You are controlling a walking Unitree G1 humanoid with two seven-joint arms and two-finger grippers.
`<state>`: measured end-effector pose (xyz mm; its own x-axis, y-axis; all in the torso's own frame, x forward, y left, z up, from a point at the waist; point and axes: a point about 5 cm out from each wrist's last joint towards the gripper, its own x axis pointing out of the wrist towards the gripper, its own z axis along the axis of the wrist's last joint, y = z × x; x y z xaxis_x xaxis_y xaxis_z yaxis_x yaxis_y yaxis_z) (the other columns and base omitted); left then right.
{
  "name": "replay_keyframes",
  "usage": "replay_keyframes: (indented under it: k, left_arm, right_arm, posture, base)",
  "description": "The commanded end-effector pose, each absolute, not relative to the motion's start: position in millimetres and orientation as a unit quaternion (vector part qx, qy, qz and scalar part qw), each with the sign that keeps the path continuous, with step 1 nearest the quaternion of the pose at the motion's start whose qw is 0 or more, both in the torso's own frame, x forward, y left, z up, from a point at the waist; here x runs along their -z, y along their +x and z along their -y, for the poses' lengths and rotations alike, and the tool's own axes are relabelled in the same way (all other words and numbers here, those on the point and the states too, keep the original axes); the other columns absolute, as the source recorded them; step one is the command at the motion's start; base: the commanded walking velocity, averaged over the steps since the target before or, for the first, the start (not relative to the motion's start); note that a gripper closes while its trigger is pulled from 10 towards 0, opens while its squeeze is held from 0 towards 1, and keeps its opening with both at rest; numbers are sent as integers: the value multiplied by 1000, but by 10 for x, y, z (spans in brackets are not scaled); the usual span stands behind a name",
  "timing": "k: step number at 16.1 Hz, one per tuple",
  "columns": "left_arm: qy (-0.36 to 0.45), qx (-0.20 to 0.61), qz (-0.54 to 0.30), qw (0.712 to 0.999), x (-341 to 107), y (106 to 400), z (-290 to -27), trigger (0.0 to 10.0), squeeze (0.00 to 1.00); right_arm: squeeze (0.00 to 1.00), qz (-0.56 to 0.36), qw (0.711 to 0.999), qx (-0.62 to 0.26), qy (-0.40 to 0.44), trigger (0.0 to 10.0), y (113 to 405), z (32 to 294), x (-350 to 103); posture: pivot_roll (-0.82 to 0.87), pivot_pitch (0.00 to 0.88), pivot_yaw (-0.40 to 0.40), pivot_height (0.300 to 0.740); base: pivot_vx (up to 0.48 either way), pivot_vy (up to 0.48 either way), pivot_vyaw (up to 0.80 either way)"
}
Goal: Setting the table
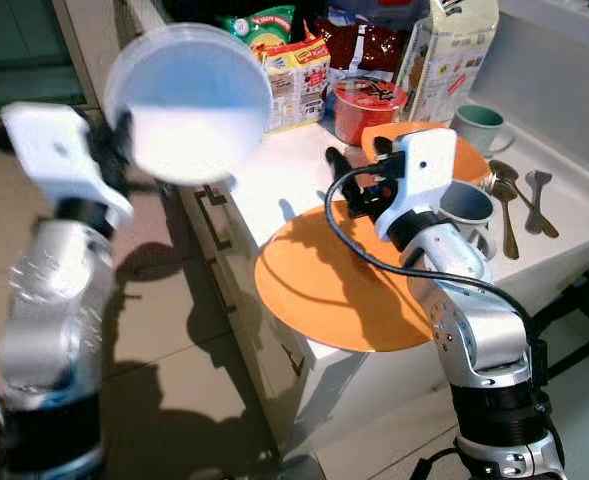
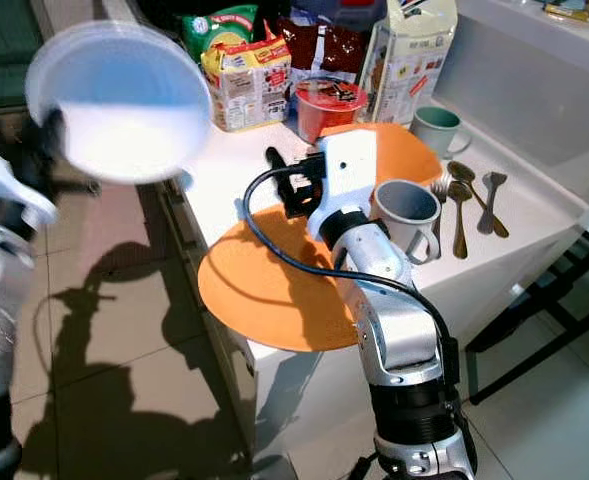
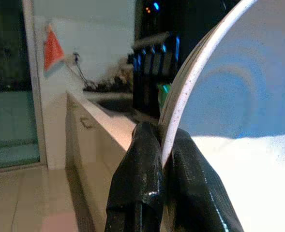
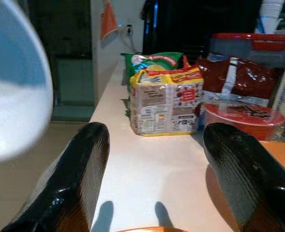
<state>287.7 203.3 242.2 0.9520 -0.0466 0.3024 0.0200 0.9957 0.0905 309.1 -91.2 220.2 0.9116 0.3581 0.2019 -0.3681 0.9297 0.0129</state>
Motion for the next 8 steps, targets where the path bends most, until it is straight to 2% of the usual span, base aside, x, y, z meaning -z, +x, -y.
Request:
replay_keyframes:
  k: [1,7,8]
  left_arm:
    - [52,29,174,983,-2511,2878,-1936,10000,0]
    - [53,39,153,986,-2424,2900,-1855,10000,0]
    - [53,39,152,986,-2413,2912,-1849,10000,0]
  right_arm:
    - [0,93,979,-177,32,10000,3086,951,-2191]
    - [0,88,980,-178,28,10000,3077,962,-2171]
    - [0,85,980,-178,26,10000,3084,974,-2156]
  posture:
    - [45,0,-69,740]
    - [30,0,-61,740]
    - [28,0,-60,740]
  base:
    - [0,0,0]
    - [0,0,0]
    - [-240,0,0]
